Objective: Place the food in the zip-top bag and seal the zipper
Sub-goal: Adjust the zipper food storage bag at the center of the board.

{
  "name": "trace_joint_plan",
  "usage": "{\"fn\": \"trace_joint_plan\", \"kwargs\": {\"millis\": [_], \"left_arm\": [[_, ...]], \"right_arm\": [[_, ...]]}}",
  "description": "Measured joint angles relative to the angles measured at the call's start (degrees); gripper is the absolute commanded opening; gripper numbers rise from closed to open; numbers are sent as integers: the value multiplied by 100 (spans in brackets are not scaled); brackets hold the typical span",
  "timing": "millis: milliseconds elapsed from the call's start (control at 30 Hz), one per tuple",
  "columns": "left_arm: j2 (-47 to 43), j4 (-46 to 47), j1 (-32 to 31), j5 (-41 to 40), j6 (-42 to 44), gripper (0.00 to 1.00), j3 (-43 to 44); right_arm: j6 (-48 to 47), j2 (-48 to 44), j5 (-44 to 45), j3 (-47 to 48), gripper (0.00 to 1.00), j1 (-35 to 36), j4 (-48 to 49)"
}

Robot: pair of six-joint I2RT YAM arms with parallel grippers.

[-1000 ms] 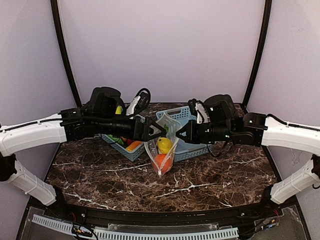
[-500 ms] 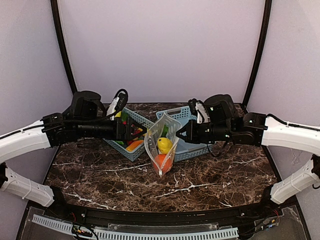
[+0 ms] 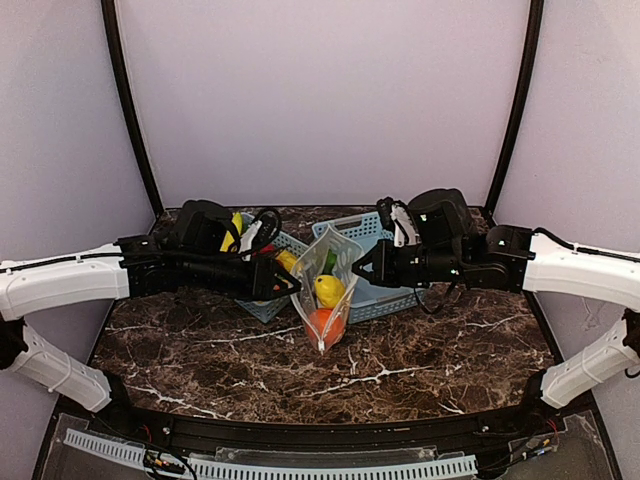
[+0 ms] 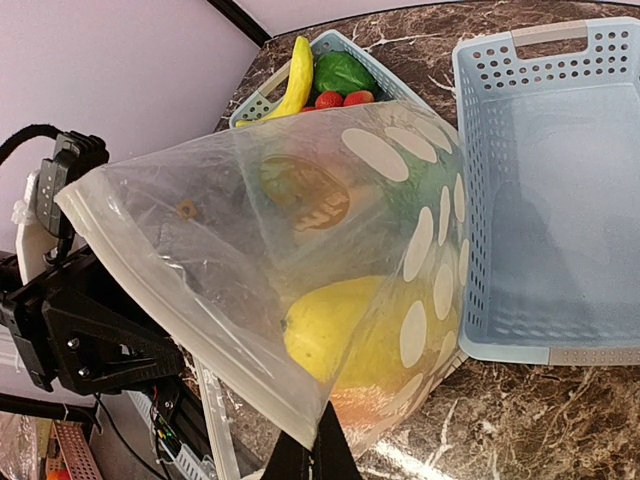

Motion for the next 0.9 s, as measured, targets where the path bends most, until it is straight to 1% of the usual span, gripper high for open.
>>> {"fn": "trace_joint_plan", "kwargs": {"millis": [33, 67, 100, 167, 300, 367, 633, 900], "left_arm": [[55, 13, 0, 28, -4, 28, 0], [85, 28, 0, 52, -17, 25, 0], [107, 39, 0, 81, -20, 19, 0], [116, 63, 0, 116, -24, 12, 2], [116, 175, 2, 177, -26, 6, 13], [114, 236, 4, 221, -24, 4, 24], [42, 568, 48, 487, -149, 2, 90], [-94, 1167, 157, 855, -525, 1, -22]], "right_arm": [[0, 0, -2, 0, 0, 0, 0], [0, 0, 0, 0, 0, 0, 0], [0, 0, 0, 0, 0, 0, 0], [0, 0, 0, 0, 0, 0, 0], [0, 0, 0, 0, 0, 0, 0], [0, -2, 2, 0, 0, 0, 0], [0, -203, 50, 0, 0, 0, -103], [15, -315, 122, 0, 0, -2, -192]]}}
